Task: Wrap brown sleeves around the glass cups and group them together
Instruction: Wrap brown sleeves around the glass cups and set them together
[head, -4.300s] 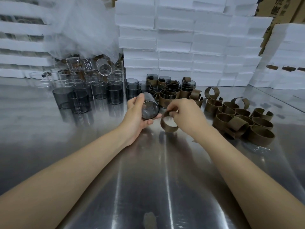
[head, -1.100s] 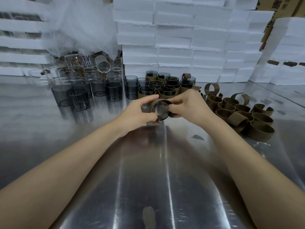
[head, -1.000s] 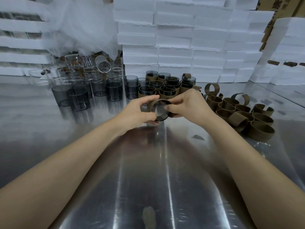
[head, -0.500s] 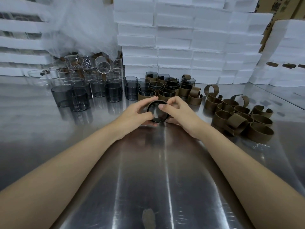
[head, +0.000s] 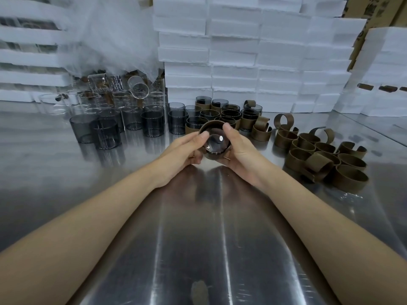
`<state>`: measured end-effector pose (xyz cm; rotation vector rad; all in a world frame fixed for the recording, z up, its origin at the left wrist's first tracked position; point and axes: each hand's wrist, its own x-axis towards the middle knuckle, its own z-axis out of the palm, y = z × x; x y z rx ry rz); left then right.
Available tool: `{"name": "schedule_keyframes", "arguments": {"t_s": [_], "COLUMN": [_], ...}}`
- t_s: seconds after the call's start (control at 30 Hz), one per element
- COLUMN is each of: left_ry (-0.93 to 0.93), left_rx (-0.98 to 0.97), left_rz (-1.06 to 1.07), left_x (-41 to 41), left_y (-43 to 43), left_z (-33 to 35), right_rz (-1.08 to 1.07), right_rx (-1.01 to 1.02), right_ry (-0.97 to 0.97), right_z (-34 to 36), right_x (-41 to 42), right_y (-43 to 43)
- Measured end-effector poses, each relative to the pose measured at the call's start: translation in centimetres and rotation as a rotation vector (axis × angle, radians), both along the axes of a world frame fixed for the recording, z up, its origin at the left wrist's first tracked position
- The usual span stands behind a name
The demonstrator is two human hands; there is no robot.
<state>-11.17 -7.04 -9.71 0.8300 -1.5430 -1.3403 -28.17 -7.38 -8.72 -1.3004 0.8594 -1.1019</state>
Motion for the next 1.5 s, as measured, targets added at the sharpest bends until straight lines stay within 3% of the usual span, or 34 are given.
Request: {"name": "schedule_keyframes", "arguments": {"t_s": [0.4, 0.73, 1.5], "left_ry": [0.185, 0.168, 0.278], "left_rx": [0.14, 0.157, 0.175], "left_rz": [-0.034, -0.016, -0.156], "left_x": [-1.0, -1.2, -0.7], "left_y": [0.0, 0.5, -0.6], "left_z": [0.2, 0.7, 0.6], "right_rz": [-0.048, -0.007, 0.052], "right_rx": [0.206, 0.331, 0.298], "right_ry": [-0.361, -0.637, -0.726], "right_z": [0.2, 0.6, 0.5], "right_x": [1.2, 1.3, 1.1], "right_y": [-0.1, -0.2, -0.7]}}
